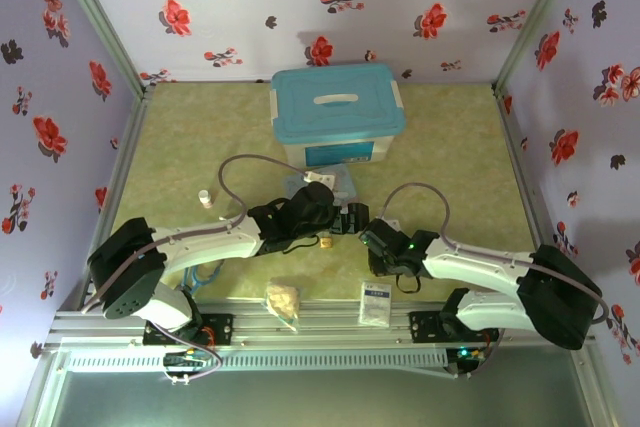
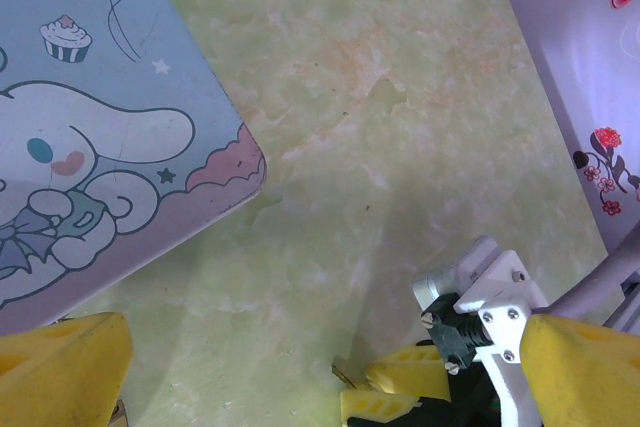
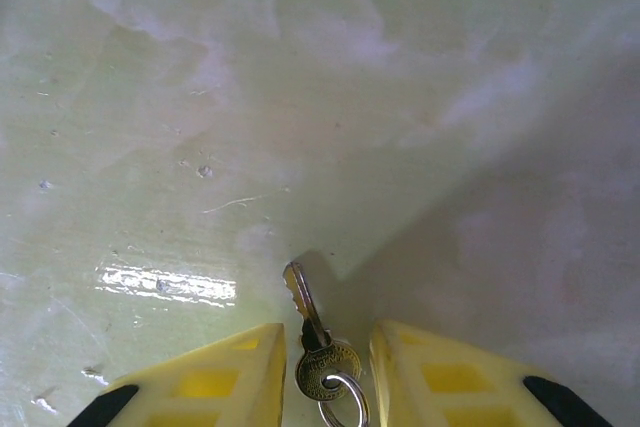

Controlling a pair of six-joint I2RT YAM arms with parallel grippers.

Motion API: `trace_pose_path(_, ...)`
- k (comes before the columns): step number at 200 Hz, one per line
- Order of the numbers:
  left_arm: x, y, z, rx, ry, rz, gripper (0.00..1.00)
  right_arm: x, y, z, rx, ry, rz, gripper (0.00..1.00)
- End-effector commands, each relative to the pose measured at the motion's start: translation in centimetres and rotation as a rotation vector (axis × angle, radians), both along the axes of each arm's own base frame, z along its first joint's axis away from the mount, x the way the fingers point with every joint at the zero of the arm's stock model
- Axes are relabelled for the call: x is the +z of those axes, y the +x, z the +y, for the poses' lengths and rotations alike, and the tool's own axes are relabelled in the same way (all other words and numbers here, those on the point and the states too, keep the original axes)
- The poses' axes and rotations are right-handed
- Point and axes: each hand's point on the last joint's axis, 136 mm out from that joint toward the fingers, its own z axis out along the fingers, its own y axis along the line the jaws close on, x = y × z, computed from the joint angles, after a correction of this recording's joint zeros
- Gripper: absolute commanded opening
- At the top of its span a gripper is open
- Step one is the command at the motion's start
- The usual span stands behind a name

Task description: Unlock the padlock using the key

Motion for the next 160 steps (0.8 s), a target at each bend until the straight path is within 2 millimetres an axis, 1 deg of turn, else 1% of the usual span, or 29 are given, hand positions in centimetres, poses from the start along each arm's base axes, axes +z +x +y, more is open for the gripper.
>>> trace_pose_path(1,0.4,0.0,-0.4,0.004,-0.03,-0.005,1.0,-1.2,-2.2,-2.2,-0.009,-0.095,0.08,0.3)
trace_pose_path(13,0.5,0.0,-0.3,0.002,-0.031,-0.005,1.0,-1.0,-2.3,-2.0,0.001,-0.102,0.081,0.29)
trace_pose_path(23,0.6,-0.1,-0.2,0.003,-0.033,-0.007,1.0,-0.8,-2.4,-1.9,0.01,-0.107,0.083,0.26)
trace_pose_path(32,0.7,-0.1,-0.1,0.005,-0.035,-0.009,1.0,-0.7,-2.3,-1.8,0.013,-0.112,0.079,0.26)
trace_pose_path(57,0.8,-0.1,0.1,0.011,-0.038,-0.013,1.0,-1.5,-2.6,-2.0,0.009,-0.12,0.091,0.24)
trace_pose_path(83,0.9,0.1,0.3,0.022,-0.048,-0.018,1.0,-2.1,-2.4,-1.8,0.021,-0.117,0.082,0.17)
trace_pose_path(96,0.8,0.1,0.4,0.028,-0.043,-0.021,1.0,-1.6,-1.8,-1.2,0.035,-0.101,0.057,0.15)
trace_pose_path(115,0.9,0.4,0.7,0.04,-0.047,-0.023,1.0,-0.9,-1.1,-1.0,0.029,-0.097,0.026,0.1)
trace_pose_path(133,1.3,0.6,0.7,0.046,-0.061,-0.03,1.0,-0.7,-0.7,-0.8,0.031,-0.087,0.027,0.02)
trace_pose_path(144,1.6,0.7,0.8,0.05,-0.068,-0.035,1.0,-0.6,-0.6,-0.6,0.03,-0.069,0.025,0.0)
trace_pose_path(160,1.8,0.8,0.8,0.052,-0.073,-0.044,1.0,0.1,-0.2,-0.5,0.032,-0.046,0.01,0.0)
